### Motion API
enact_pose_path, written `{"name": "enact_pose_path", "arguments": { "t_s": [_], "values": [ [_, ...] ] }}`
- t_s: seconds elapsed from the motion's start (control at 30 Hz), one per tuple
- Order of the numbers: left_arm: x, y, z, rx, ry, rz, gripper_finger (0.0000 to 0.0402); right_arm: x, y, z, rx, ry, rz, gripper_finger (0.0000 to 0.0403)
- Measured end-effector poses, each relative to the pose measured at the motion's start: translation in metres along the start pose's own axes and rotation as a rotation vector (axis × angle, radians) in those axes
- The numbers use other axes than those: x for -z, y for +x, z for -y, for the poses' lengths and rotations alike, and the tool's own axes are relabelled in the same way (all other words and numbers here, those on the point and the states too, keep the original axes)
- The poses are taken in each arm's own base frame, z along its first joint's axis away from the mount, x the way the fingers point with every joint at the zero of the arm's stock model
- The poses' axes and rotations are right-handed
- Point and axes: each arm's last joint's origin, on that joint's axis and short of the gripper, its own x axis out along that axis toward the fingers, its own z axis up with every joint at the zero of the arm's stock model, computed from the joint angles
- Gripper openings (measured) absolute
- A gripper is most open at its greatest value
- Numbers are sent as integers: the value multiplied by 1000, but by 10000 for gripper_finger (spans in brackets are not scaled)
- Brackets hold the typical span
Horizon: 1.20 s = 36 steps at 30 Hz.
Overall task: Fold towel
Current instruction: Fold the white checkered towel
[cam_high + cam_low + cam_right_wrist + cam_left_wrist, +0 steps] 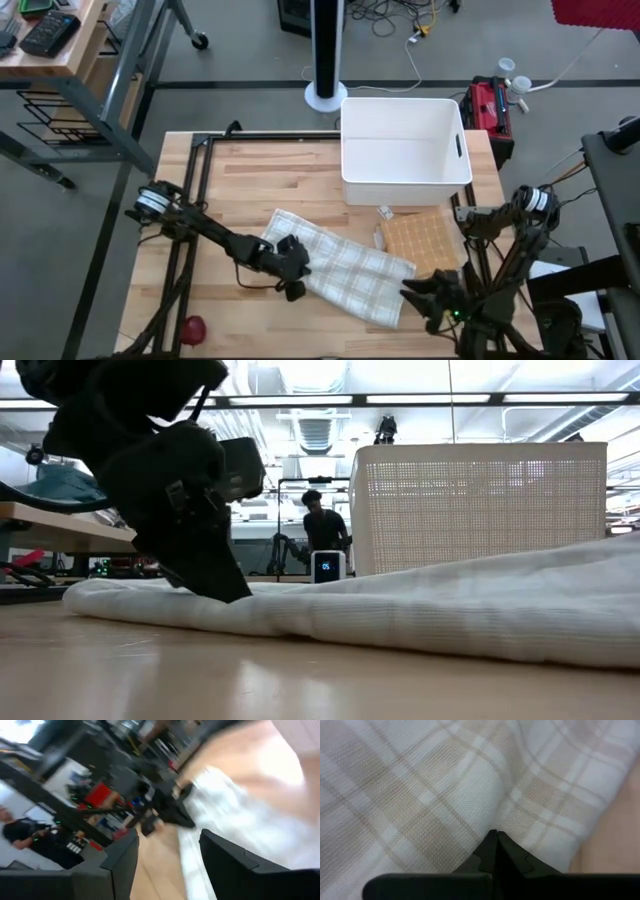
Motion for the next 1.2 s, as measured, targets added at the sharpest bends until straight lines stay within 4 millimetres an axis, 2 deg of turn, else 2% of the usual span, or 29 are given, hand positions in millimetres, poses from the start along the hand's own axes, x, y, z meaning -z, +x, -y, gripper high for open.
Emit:
{"name": "enact_pose_path", "arguments": {
  "t_s": [0.1,0.2,0.33,0.5,0.77,0.9,1.0,1.1,1.2],
  "values": [
    [3,-2,-1,-4,-33,-7,0,5,8,-3,89,88,-83,200],
    [6,-8,-5,-21,-75,-14,0,9,8,-5,105,155,-119,199],
    [11,-22,-15,-169,-128,-22,0,12,6,-9,93,219,-132,199],
    [12,-47,-29,-330,-141,17,0,14,14,1,114,146,-102,199],
    [1,-86,-29,-248,-119,142,0,28,57,22,234,96,-2,199],
    [0,-98,-30,-225,-106,168,0,30,67,22,368,143,-112,199],
    [9,-104,-39,-274,-114,117,0,31,74,24,520,194,-257,199],
    [13,-115,-51,-312,-174,84,0,27,82,19,552,219,-280,199],
    [7,-130,-58,-216,-219,50,0,17,91,14,560,190,-284,199]
  ]
}}
